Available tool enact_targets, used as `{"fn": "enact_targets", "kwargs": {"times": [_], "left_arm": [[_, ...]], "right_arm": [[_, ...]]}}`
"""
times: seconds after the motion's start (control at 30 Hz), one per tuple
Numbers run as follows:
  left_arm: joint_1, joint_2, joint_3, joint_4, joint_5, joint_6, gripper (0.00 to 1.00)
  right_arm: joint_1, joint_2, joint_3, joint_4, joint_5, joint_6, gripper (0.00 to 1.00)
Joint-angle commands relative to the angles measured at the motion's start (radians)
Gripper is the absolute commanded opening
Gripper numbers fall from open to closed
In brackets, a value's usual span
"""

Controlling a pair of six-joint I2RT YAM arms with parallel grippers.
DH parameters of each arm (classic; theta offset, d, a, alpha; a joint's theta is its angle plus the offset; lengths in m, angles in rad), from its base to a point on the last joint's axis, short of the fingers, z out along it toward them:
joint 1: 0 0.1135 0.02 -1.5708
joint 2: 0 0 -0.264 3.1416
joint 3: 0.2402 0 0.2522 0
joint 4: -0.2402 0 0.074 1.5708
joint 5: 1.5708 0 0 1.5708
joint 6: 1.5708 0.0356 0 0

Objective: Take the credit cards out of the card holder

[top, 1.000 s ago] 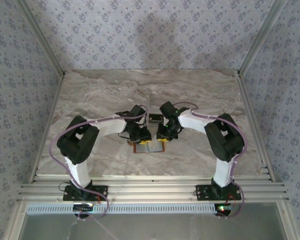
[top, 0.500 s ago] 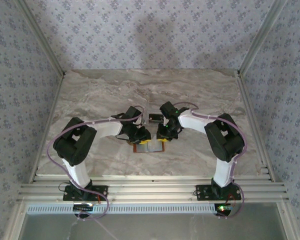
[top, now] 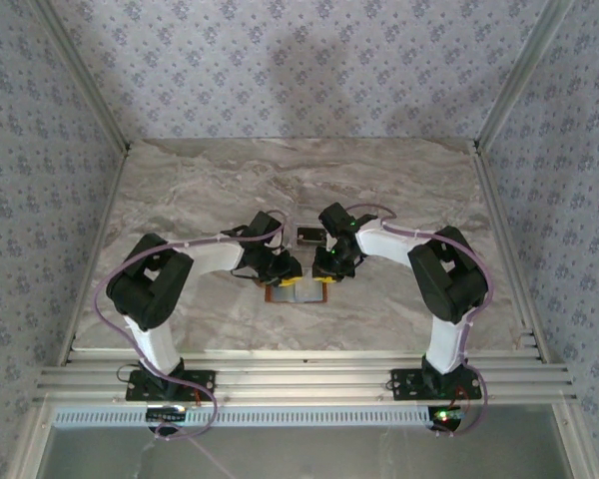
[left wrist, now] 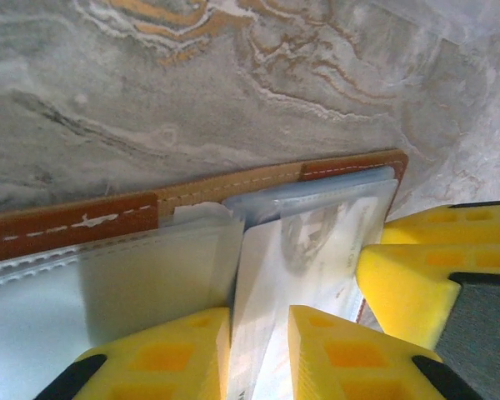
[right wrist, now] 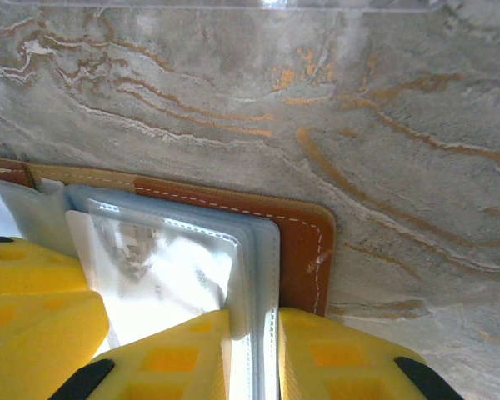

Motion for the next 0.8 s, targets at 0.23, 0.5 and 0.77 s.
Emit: {"fn": "enact_targets", "kwargs": {"times": [0.23,0.5,0.77], "left_arm": [[0.010,0.046,-0.037,0.112,0.043,-0.001,0.18],[0.026,0.038,-0.087,0.219,0.088,-0.015,0.10],[0.031,-0.026,-0.095,0.151,0.050,0.035,0.03]], "right_arm": [[0.004,0.036,-0.029,-0.021,0.013,-0.013,0.22],[0.003,0.034,-0.031,-0.015,0.011,-0.012,0.22],[-0.008,0.020,-0.046,-0.015,0.028,-0.005,0.27]]}}
